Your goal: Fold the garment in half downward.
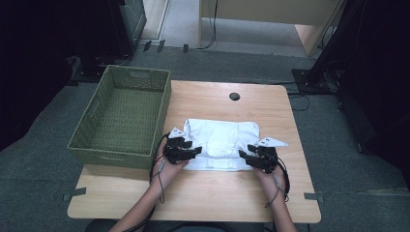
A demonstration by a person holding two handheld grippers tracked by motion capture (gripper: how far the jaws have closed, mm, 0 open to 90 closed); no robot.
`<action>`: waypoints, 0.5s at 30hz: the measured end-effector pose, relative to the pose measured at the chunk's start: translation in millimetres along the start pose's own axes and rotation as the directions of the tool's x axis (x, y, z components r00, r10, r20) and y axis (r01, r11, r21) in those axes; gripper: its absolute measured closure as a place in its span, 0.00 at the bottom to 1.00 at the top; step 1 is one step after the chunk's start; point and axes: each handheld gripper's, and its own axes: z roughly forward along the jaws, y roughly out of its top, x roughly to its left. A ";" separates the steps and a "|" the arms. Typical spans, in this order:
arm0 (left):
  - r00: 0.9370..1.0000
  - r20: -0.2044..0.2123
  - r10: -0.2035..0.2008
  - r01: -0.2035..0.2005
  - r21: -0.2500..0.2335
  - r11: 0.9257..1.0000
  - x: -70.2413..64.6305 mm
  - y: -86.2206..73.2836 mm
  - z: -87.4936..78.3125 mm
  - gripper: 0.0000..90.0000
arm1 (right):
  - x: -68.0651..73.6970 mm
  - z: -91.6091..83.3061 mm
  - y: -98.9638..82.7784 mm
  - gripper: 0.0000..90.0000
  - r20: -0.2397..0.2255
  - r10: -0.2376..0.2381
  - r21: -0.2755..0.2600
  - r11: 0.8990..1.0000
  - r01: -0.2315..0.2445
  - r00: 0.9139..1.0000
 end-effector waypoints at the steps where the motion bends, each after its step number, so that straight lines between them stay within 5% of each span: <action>1: 1.000 -0.003 -0.001 0.001 0.001 1.000 0.2 -0.2 0.3 0.46 | -0.3 0.0 -0.4 0.52 0.002 0.008 -0.002 1.000 -0.008 1.000; 5: 0.999 0.002 -0.035 0.035 0.012 0.999 2.0 -0.5 1.4 0.43 | -2.6 0.9 -1.8 0.52 0.001 0.034 0.013 0.999 -0.034 0.999; 15: 1.000 0.004 0.002 -0.003 0.049 0.999 0.8 -4.8 8.6 0.40 | 1.2 6.8 -3.8 0.39 0.035 0.029 0.037 0.999 -0.030 0.999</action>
